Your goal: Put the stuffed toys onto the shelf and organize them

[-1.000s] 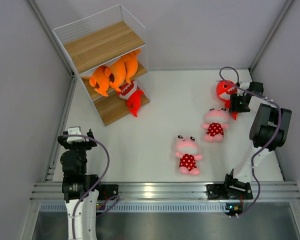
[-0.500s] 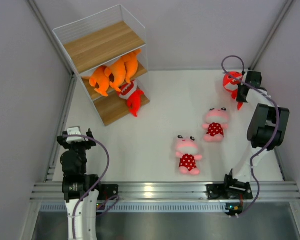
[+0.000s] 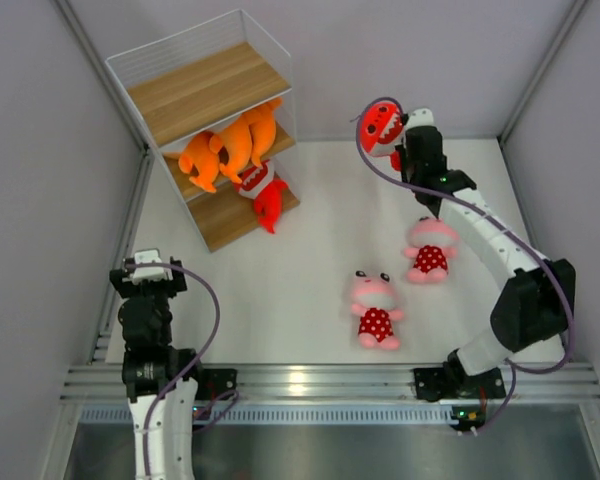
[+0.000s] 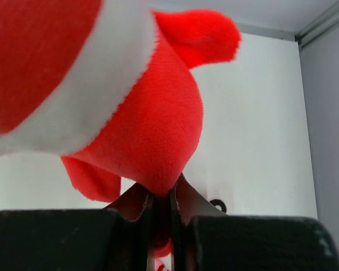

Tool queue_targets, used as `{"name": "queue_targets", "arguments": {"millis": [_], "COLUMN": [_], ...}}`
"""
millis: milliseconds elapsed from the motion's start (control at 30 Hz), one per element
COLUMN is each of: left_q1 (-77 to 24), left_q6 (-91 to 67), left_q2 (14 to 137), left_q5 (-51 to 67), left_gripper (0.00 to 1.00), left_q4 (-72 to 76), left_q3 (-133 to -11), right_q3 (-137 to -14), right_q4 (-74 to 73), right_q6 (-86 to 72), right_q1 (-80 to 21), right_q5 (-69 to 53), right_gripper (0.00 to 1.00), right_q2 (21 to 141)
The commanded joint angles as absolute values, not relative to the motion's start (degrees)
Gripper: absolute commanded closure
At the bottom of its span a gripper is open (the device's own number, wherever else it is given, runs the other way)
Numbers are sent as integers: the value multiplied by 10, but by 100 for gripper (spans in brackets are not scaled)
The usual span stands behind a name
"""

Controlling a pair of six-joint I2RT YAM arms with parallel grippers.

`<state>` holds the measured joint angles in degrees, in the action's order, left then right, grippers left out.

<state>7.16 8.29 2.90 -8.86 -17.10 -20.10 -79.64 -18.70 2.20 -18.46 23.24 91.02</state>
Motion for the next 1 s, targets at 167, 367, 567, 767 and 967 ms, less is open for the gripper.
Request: {"name": "queue_targets", "arguments": {"millis": [167,367,567,767,967], "left_q1": [76,92,122,135,136], "left_q6": [206,214,206,189,185], "left_q2": [80,58,43,32,28], "left_q5": [-108,-156,-176,-189,-173], "left_gripper": [12,11,11,11,11], "left_q4": [-196,-237,-278,-292,-292], "left_q3": [-284,-275,-272,-267,-258], "right_q3": [-731,-710,-680,-679,-676], "right_q4": [-194,-214,-217,-196,-171], "right_q6": [-6,-49,-118,-179,-197], "right_q1": [-334,-402,-483,-535,-562], "right_q5": [328,330,358,392,417], "right_gripper": [100,100,100,100,100], "right_q2": [800,761,766,786,784]}}
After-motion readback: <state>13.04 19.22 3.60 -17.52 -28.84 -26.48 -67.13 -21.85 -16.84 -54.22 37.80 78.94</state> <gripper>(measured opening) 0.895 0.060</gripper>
